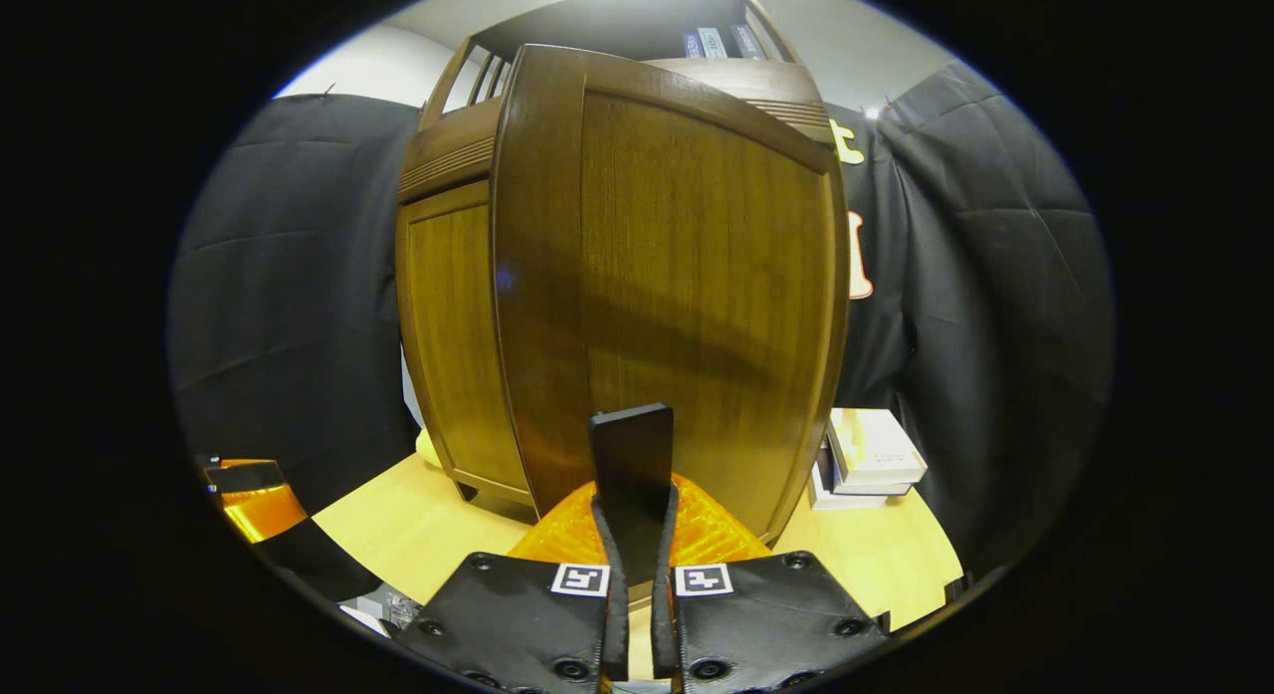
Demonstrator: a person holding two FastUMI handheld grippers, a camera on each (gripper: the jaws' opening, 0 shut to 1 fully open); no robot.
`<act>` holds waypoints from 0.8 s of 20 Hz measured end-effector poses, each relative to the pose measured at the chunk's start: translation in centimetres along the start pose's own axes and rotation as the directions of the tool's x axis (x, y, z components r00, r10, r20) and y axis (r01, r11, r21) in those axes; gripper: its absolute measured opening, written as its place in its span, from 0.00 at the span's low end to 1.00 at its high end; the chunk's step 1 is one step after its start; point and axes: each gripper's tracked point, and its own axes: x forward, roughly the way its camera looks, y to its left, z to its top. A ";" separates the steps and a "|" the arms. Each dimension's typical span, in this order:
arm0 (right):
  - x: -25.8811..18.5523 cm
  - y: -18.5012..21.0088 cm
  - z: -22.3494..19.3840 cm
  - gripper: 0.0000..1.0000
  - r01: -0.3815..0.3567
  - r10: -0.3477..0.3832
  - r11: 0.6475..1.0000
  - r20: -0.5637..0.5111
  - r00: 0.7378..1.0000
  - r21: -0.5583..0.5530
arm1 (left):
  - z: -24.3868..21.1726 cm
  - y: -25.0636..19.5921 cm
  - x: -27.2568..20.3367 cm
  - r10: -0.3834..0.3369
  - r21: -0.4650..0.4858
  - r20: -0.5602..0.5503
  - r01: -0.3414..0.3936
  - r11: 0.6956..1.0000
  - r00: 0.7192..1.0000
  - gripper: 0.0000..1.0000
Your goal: Open the right door of the double-door shoe cabinet with the right hand, and open the left door with the left hand.
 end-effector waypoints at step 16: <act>-3.0 -4.9 -0.1 0.06 0.078 -0.079 0.997 0.048 0.996 0.023 | -2.0 -3.3 2.4 -0.108 0.014 -0.045 0.109 0.994 0.993 0.95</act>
